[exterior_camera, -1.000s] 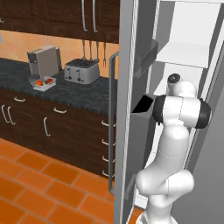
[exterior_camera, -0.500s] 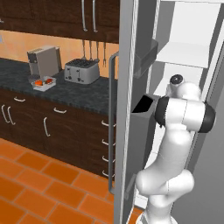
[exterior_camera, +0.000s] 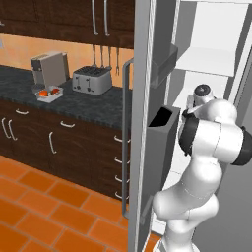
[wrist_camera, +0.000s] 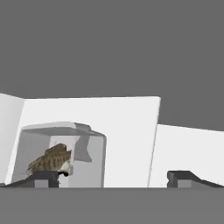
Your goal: Take the meat container that has the fish and place it on the second highest rack of the freezer. Then take the vegetable container that has the tomato and squash and place it on the highest rack of the freezer.
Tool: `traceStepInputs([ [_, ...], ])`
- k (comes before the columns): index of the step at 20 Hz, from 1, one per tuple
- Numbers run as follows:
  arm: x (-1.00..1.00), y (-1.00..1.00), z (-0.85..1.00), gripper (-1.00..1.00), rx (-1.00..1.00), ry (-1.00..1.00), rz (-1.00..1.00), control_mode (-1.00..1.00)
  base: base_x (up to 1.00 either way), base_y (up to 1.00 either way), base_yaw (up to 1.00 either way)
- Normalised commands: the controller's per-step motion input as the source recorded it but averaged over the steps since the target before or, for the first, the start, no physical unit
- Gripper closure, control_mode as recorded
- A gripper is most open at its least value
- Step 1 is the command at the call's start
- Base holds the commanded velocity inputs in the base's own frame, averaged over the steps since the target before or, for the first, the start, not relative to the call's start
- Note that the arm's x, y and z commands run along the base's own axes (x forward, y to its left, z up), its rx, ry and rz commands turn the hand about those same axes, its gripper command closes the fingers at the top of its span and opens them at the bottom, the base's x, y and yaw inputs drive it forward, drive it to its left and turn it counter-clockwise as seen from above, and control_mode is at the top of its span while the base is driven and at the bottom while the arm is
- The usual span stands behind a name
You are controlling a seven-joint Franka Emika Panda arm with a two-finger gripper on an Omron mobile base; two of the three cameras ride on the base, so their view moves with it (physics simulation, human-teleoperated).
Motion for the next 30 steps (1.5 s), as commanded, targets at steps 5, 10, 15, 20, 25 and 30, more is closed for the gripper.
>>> traceStepInputs([
  [5, -0.49, 0.45, 0.24, -1.0, 0.04, 0.16, 0.0, -1.0, 0.0, 0.0, 0.0],
  [10, -0.9, 0.22, 0.17, -1.0, 0.06, 0.15, 0.0, -1.0, 0.0, 0.0, 0.0],
  [15, -0.76, 0.54, 0.13, -1.0, 0.07, 0.18, 0.0, -1.0, 0.0, 0.0, 0.0],
  [20, -0.68, 0.65, 0.07, -1.0, 0.09, 0.16, 0.0, -1.0, 0.0, 0.0, 0.0],
  [25, -0.79, 0.31, 0.06, -1.0, 0.14, 0.19, 0.0, -1.0, 0.0, 0.0, 0.0],
  [30, -0.79, 0.53, 0.08, -1.0, 0.13, 0.18, -0.05, -1.0, 0.0, 0.0, 0.0],
])
